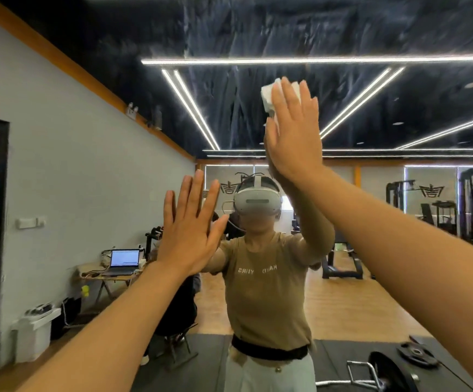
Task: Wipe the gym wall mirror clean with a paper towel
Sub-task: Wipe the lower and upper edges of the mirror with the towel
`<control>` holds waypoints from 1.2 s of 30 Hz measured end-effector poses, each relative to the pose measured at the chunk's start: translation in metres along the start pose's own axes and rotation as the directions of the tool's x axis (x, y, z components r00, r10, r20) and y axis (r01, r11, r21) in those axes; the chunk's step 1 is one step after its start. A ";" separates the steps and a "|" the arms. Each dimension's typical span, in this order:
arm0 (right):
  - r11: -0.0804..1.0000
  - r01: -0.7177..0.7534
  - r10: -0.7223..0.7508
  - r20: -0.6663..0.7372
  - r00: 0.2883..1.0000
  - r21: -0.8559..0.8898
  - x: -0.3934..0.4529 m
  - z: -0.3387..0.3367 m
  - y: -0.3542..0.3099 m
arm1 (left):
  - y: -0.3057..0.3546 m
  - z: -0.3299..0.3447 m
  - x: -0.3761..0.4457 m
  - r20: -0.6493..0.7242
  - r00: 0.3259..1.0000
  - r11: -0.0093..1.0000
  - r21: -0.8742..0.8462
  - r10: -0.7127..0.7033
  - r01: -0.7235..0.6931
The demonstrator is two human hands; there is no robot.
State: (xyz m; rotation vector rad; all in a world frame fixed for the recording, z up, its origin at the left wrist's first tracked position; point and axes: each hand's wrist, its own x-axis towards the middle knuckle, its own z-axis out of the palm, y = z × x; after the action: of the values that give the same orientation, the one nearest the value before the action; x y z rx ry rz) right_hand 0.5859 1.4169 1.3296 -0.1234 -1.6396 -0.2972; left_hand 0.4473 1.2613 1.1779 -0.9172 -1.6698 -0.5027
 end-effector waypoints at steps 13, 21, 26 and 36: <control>0.752 0.658 -0.614 0.314 0.724 -0.048 -0.151 -0.006 0.016 | -0.005 0.000 -0.001 0.029 0.999 0.999 -0.033 0.036 -0.035; 0.858 0.490 -0.435 0.288 0.853 -0.155 -0.009 -0.007 0.006 | -0.004 0.001 -0.003 0.044 0.999 0.999 -0.052 0.020 -0.018; 0.993 0.019 -0.008 0.095 0.995 -0.114 0.072 0.006 -0.018 | -0.003 0.002 -0.003 0.031 0.999 0.999 -0.041 0.007 -0.005; 0.966 0.255 -0.258 0.120 0.959 0.039 -0.089 0.027 -0.053 | -0.006 -0.005 -0.003 0.061 0.997 0.995 -0.089 0.053 -0.047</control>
State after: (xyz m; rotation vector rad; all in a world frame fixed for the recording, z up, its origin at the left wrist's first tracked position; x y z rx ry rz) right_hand 0.5546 1.3823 1.2333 0.0923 -1.7845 -0.4765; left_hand 0.4459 1.2526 1.1779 -1.0460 -1.6882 -0.5211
